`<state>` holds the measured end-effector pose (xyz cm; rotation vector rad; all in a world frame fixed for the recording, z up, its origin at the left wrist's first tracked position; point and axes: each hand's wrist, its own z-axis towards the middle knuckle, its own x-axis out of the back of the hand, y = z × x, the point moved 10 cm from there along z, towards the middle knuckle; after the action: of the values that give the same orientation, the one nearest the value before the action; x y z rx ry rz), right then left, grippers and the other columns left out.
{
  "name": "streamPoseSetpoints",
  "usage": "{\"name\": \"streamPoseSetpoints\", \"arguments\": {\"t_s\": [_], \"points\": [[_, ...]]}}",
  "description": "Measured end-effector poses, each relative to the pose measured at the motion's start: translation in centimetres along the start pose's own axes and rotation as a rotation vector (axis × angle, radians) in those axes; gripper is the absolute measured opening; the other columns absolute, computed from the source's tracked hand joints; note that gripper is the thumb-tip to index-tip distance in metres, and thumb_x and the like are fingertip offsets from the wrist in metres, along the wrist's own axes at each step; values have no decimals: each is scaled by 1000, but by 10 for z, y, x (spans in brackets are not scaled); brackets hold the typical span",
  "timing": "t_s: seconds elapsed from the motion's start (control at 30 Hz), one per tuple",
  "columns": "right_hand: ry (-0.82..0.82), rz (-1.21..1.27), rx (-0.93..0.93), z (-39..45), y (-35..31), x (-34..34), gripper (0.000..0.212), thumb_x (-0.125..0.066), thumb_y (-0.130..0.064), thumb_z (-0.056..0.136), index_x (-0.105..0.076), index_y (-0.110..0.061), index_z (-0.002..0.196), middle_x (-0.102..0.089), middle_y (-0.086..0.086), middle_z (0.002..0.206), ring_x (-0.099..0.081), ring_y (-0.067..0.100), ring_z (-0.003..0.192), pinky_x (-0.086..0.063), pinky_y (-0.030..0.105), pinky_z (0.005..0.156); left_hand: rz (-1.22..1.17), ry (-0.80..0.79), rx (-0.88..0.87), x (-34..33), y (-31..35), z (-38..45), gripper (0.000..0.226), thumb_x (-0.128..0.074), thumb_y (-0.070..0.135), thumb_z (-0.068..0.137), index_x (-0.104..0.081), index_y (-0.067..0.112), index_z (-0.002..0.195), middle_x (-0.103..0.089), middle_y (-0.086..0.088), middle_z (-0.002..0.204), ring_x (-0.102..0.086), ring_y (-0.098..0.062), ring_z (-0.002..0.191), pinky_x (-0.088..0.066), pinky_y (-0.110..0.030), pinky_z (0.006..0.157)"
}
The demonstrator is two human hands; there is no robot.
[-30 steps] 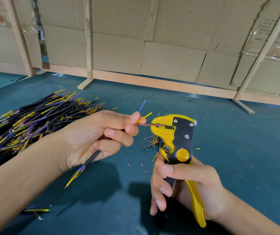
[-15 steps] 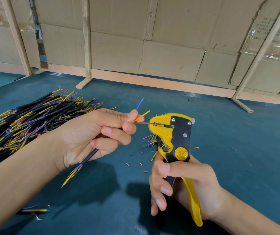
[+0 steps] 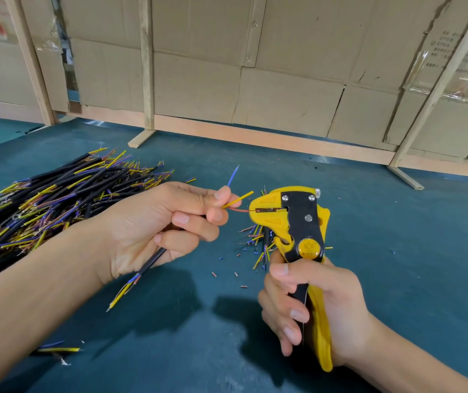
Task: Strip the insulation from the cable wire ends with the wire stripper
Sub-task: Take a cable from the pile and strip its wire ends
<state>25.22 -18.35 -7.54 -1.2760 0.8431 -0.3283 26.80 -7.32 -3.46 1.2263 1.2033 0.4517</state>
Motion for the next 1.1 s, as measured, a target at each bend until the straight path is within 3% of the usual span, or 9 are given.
{"name": "streamPoseSetpoints", "arguments": {"t_s": [0.23,0.4,0.47,0.53,0.7,0.77,0.83,0.9,1.1], "points": [[62,-11,19,-1,0,3,28,-69,-23,77,-48,-11,63,-38,4,46,-44,22,36,-48,29,44,13,72,-110,10,8,5,10,-66,14,81,-75,9,83,-45,2,61,-30,1,38,-18,-9,27],[294,131,92,-3,-8,28,25,-62,-19,75,-44,-16,58,-32,3,47,-39,23,39,-46,31,45,-160,347,-426,77,75,-30,34,-65,6,61,-56,19,91,-39,11,64,-13,-3,48,-26,-22,28],[287,91,84,0,-6,27,26,-65,-19,75,-45,-15,60,-34,5,49,-40,24,40,-48,34,47,-110,351,-462,81,86,-40,20,-59,9,74,-56,19,91,-43,10,67,-18,-2,44,-25,-20,27],[239,54,88,2,-4,20,27,-71,-22,74,-48,-11,63,-37,9,52,-45,28,44,-52,41,53,32,321,-420,66,77,-35,6,-54,14,85,-57,15,90,-46,7,65,-26,0,39,-17,-12,26],[33,50,69,2,-2,-2,20,-68,-20,82,-54,-7,74,-45,13,63,-54,31,57,-54,50,67,314,328,-393,34,44,-18,14,-64,18,82,-68,5,82,-58,-7,64,-26,-5,40,-20,-12,35],[-26,36,58,1,-2,-8,19,-67,-18,84,-54,-7,75,-47,14,64,-55,31,59,-54,50,69,513,375,-502,27,46,-22,18,-67,20,87,-67,3,82,-64,-6,66,-26,-11,42,-22,-18,39],[-59,46,43,1,-2,-10,16,-65,-16,85,-55,-6,77,-49,14,66,-56,31,60,-54,51,71,962,474,-709,14,56,-34,16,-67,25,95,-69,12,85,-69,3,68,-33,-11,44,-30,-21,43],[-80,48,33,1,-1,-10,14,-63,-13,86,-54,-5,79,-50,14,66,-57,31,60,-54,52,72,1302,553,-878,-5,59,-45,12,-66,26,96,-70,20,87,-67,12,66,-42,-3,47,-33,-11,50],[-132,35,18,1,-1,-12,10,-59,-11,89,-54,-6,82,-51,13,69,-59,30,62,-54,52,74,1505,531,-1059,-27,53,-54,13,-64,19,94,-73,9,97,-66,8,75,-57,-11,65,-45,-22,61]]}}
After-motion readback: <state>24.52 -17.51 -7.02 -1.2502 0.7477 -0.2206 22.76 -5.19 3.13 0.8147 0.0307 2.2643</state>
